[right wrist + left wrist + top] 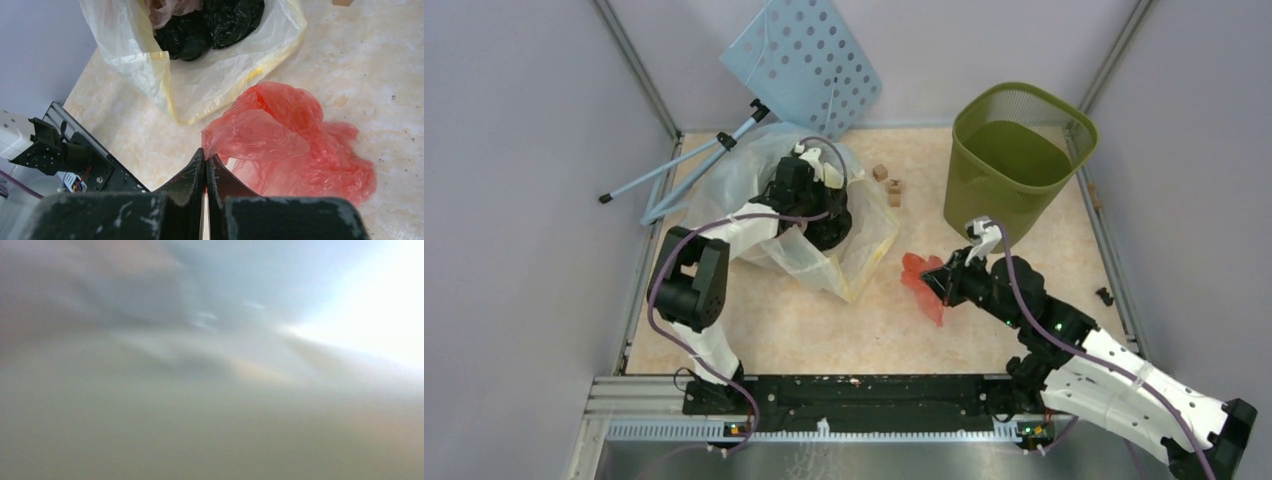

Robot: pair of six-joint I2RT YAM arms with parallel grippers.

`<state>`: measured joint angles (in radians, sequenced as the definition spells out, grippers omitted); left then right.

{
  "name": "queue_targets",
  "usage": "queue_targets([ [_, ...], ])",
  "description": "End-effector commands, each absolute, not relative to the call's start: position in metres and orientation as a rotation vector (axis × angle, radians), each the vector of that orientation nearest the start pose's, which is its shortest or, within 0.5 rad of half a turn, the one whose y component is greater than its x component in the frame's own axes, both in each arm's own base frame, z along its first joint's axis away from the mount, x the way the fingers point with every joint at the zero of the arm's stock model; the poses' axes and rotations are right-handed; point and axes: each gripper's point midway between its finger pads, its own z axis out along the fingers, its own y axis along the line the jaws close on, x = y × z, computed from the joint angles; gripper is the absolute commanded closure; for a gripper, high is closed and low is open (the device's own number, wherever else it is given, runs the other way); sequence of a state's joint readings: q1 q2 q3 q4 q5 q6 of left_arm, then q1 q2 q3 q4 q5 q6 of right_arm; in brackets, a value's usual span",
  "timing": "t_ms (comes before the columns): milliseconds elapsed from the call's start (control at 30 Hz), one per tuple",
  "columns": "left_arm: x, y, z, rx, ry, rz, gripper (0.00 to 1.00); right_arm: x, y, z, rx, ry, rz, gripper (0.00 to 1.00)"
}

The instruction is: Put the trash bags into the trash bin

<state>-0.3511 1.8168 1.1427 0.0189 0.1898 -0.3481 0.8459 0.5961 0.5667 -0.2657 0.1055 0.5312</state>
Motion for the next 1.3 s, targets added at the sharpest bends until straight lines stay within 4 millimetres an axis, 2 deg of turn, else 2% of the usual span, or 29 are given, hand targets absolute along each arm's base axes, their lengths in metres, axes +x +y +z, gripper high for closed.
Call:
queue_targets([
  [0, 0.398, -0.251, 0.156, 0.302, 2.124, -0.813, 0.60, 0.190, 0.226, 0.250, -0.275, 1.826, 0.906, 1.00],
  [33, 0.389, -0.251, 0.163, 0.317, 2.116, -0.831, 0.56, 0.193, 0.226, 0.248, -0.267, 1.835, 0.890, 1.00],
  [133, 0.356, -0.249, 0.163, 0.357, 2.159, -0.876, 0.49, 0.200, 0.220, 0.237, -0.228, 1.867, 0.829, 1.00],
  [267, 0.313, -0.258, 0.174, 0.443, 2.167, -0.905, 0.39, 0.213, 0.203, 0.225, -0.134, 1.893, 0.714, 1.00],
  [367, 0.277, -0.278, 0.181, 0.517, 2.168, -0.897, 0.27, 0.220, 0.183, 0.214, -0.050, 1.922, 0.597, 1.00],
  [433, 0.259, -0.292, 0.181, 0.537, 2.187, -0.871, 0.23, 0.225, 0.164, 0.214, 0.011, 1.923, 0.495, 1.00],
  [533, 0.235, -0.314, 0.179, 0.573, 2.208, -0.873, 0.22, 0.227, 0.133, 0.220, 0.092, 1.900, 0.356, 1.00],
  [633, 0.218, -0.332, 0.168, 0.607, 2.219, -0.806, 0.24, 0.226, 0.111, 0.231, 0.149, 1.856, 0.289, 1.00],
  [733, 0.224, -0.336, 0.137, 0.558, 2.248, -0.653, 0.30, 0.222, 0.096, 0.242, 0.204, 1.808, 0.281, 1.00],
  [833, 0.235, -0.337, 0.093, 0.515, 2.314, -0.557, 0.42, 0.218, 0.091, 0.251, 0.220, 1.757, 0.316, 1.00],
  [900, 0.244, -0.336, 0.069, 0.505, 2.351, -0.478, 0.56, 0.215, 0.089, 0.256, 0.217, 1.740, 0.336, 1.00],
  [933, 0.248, -0.337, 0.059, 0.517, 2.361, -0.442, 0.70, 0.214, 0.090, 0.257, 0.201, 1.737, 0.344, 1.00],
  [967, 0.256, -0.332, 0.050, 0.495, 2.376, -0.389, 0.87, 0.212, 0.089, 0.258, 0.184, 1.739, 0.343, 1.00],
  [1000, 0.263, -0.327, 0.040, 0.470, 2.396, -0.343, 0.96, 0.211, 0.088, 0.259, 0.172, 1.743, 0.338, 1.00],
  [1033, 0.270, -0.321, 0.036, 0.450, 2.406, -0.316, 1.00, 0.210, 0.087, 0.260, 0.163, 1.750, 0.331, 1.00],
  [1133, 0.294, -0.291, 0.026, 0.352, 2.421, -0.221, 1.00, 0.207, 0.092, 0.259, 0.111, 1.769, 0.340, 1.00],
  [1267, 0.329, -0.224, 0.022, 0.108, 2.469, -0.198, 1.00, 0.202, 0.125, 0.258, -0.036, 1.804, 0.465, 1.00],
])
